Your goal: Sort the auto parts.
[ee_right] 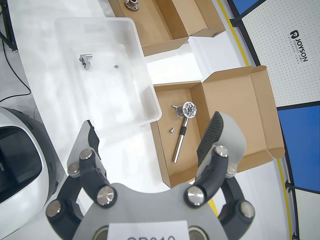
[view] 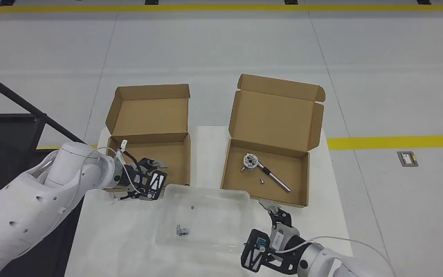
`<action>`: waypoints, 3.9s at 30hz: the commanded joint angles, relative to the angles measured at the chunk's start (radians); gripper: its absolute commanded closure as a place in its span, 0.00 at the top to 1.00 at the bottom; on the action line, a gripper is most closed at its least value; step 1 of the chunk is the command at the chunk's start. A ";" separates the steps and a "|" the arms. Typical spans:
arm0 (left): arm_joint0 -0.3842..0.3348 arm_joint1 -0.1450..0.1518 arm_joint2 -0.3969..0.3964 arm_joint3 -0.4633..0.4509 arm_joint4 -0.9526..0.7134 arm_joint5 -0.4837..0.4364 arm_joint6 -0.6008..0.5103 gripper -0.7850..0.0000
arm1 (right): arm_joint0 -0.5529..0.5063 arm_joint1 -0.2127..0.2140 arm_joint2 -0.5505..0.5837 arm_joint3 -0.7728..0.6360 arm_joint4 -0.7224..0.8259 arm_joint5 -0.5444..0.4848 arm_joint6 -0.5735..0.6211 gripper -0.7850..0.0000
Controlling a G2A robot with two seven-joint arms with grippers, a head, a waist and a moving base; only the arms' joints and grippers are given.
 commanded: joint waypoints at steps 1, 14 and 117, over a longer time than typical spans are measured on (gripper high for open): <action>0.000 0.000 0.000 0.000 0.000 0.000 0.000 1.00 | 0.000 0.000 0.000 0.000 0.000 0.000 0.000 1.00; 0.000 0.000 0.000 0.000 0.000 0.000 0.000 1.00 | 0.000 0.000 0.000 0.000 0.000 0.000 0.000 1.00; 0.112 -0.056 0.131 -0.194 -0.073 -0.006 -0.312 1.00 | 0.000 0.000 0.000 0.000 0.000 0.000 0.000 1.00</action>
